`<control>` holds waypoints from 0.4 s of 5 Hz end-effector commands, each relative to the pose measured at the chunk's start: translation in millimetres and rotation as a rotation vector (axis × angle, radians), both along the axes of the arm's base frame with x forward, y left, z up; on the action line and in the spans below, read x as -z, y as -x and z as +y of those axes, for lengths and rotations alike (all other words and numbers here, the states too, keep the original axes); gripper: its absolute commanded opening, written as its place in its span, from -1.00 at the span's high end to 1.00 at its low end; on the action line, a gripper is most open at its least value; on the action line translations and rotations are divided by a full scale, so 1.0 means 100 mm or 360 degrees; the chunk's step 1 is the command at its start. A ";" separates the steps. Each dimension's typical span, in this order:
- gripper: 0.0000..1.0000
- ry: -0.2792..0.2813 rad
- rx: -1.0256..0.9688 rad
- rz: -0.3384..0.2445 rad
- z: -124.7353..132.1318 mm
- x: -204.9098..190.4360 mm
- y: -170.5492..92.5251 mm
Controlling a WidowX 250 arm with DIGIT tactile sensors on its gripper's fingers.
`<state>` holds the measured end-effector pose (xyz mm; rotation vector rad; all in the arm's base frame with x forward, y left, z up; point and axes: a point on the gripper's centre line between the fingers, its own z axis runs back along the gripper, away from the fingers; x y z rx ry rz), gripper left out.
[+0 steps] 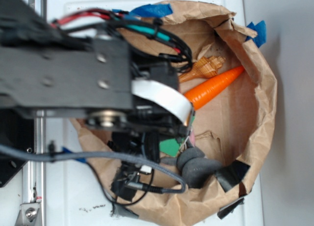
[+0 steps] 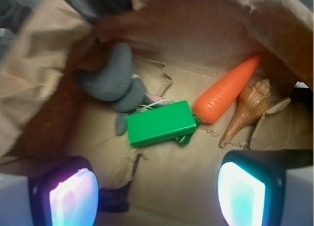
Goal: Grab the gray animal.
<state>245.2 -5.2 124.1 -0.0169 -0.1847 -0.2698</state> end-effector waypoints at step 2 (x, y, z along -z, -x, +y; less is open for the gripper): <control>-1.00 0.0017 -0.0125 0.0009 0.19 0.13 -0.17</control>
